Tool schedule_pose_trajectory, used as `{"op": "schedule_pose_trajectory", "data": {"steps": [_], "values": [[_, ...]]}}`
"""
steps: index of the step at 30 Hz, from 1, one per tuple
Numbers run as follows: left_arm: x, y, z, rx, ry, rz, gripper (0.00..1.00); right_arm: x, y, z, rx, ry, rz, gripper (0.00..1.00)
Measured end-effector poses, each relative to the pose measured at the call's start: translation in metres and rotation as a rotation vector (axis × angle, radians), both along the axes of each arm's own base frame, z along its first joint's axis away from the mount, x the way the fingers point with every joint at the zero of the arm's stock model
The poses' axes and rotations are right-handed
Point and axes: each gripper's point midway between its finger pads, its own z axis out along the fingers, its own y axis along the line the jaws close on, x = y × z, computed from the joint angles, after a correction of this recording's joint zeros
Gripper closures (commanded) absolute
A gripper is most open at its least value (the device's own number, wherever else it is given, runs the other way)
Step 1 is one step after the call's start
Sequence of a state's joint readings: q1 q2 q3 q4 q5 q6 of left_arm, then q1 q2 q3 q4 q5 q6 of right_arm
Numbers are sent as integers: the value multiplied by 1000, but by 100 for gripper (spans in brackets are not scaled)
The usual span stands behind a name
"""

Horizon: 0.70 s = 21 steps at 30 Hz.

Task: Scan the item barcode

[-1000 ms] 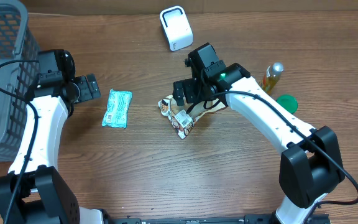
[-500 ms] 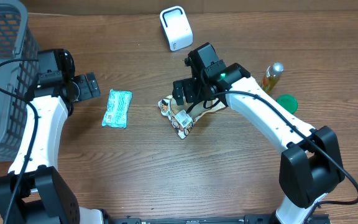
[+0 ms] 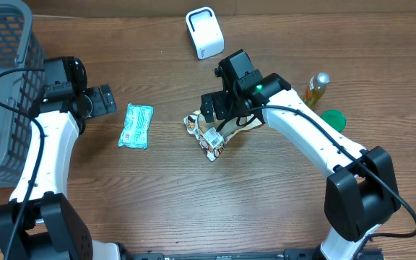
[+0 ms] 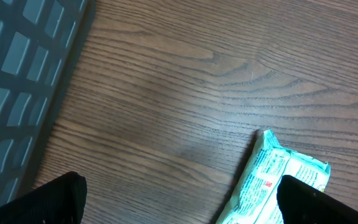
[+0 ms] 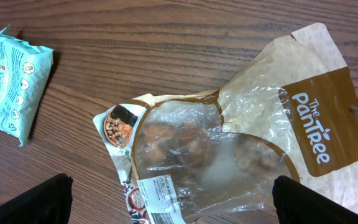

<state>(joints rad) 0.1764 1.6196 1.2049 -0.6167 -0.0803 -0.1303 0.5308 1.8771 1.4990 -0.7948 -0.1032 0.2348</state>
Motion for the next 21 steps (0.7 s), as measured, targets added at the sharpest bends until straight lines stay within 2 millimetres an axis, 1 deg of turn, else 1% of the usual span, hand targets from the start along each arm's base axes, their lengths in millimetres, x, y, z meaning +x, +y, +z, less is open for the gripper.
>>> {"op": "schedule_pose_trajectory", "data": {"steps": [6,10,12,15,18,21], "values": [[0,0,0,0,0,0,0,0,0,0,0,1,0,0],[0,0,0,0,0,0,1,0,0,0,-1,1,0,8],[0,0,0,0,0,0,0,-1,-1,-1,-3,5,-1,9],[0,0,0,0,0,0,1,-2,-2,-2,-9,11,-2,8],[0,0,0,0,0,0,0,-3,-3,-2,-12,14,-2,1],[0,0,0,0,0,0,0,-3,-2,-2,-12,14,-1,0]]}}
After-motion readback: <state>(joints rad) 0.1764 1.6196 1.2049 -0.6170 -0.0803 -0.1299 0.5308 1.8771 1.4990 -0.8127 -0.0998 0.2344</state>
